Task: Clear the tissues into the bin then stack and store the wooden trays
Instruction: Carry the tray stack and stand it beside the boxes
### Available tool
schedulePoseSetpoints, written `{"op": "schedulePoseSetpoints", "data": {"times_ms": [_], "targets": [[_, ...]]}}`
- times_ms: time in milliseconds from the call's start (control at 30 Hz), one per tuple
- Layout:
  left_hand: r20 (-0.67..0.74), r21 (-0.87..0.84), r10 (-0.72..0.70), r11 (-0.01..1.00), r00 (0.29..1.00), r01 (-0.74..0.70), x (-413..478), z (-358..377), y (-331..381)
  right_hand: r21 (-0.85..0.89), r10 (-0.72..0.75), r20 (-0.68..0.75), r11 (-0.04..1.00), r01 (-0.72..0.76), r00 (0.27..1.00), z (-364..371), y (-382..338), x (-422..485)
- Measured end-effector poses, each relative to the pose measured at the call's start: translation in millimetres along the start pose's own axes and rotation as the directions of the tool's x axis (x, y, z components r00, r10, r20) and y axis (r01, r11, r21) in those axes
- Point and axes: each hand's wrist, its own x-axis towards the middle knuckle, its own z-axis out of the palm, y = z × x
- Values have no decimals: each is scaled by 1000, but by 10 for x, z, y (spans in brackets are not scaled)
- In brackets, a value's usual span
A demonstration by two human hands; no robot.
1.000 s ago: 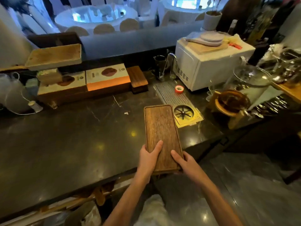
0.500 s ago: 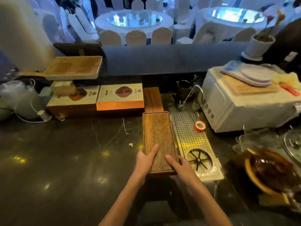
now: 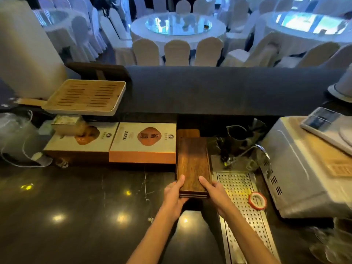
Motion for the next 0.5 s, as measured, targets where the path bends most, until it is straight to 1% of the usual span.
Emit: {"op": "schedulePoseSetpoints", "data": {"times_ms": [133,233,333,400,500], "targets": [[-162,-104,-80,993,984,64,403,102,68,-61,11,-26,998,-12,1000,6,-44,426],[-225,-150,-122,985,967,89,610,108,32,-122,0,-47,993,-6,999,31,7,589],[-215,-205,-132,975,968,87,712,97,-45,-243,-36,-79,970,15,996,78,20,675],[-204,-231,-117,971,972,68,758,90,-75,-317,-56,-131,948,12,990,125,-1,706],[-201,-289,-107,956,974,45,800,119,-104,-461,-178,-196,885,70,964,200,-55,725]]}}
